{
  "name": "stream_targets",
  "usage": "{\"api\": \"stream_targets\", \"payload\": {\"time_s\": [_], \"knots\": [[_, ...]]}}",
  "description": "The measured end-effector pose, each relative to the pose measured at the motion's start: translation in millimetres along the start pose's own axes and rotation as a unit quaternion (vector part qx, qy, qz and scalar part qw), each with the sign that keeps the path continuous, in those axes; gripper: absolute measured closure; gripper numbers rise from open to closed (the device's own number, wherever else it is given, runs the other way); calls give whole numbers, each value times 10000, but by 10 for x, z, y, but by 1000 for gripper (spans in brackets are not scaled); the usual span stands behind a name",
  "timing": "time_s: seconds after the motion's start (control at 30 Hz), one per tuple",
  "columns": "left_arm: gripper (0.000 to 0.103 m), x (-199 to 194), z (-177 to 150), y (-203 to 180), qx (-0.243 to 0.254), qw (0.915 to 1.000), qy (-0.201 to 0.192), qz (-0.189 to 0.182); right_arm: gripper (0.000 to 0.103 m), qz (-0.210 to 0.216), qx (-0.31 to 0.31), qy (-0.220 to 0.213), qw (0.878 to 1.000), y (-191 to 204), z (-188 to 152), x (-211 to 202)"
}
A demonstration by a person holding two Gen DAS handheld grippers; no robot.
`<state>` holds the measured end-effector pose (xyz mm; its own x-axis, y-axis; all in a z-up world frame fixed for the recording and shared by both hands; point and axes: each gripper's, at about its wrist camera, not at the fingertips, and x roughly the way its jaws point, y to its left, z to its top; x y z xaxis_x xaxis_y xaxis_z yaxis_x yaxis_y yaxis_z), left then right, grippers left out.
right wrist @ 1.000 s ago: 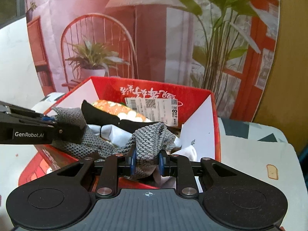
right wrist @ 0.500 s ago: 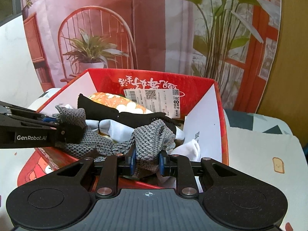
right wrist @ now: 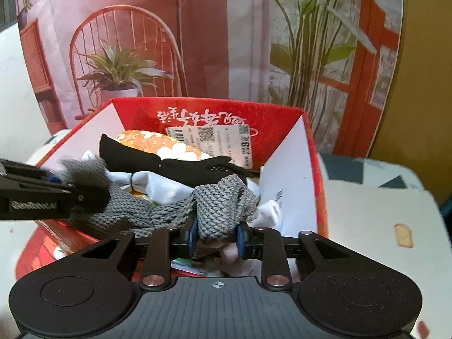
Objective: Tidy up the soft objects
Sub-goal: 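Lower the grey towel into the box and open both grippers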
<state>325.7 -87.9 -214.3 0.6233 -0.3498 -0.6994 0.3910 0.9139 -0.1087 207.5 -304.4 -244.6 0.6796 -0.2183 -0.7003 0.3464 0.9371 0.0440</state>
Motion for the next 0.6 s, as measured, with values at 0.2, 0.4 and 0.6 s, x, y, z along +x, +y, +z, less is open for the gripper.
{"api": "stream_targets", "payload": {"time_s": [0.2,0.4,0.6], "knots": [[1,-236,21,-8,-74,9984,-483,269,40,-97,66,-243,9996,-63,17,-132],[0,-302,44,21,-29,9976,-426,538,2,-94,179,-457,9988,-103,37,-271],[0,-369,-21,4,256,9952,-379,870,0,-76,324,-491,9982,-109,59,-361]]}}
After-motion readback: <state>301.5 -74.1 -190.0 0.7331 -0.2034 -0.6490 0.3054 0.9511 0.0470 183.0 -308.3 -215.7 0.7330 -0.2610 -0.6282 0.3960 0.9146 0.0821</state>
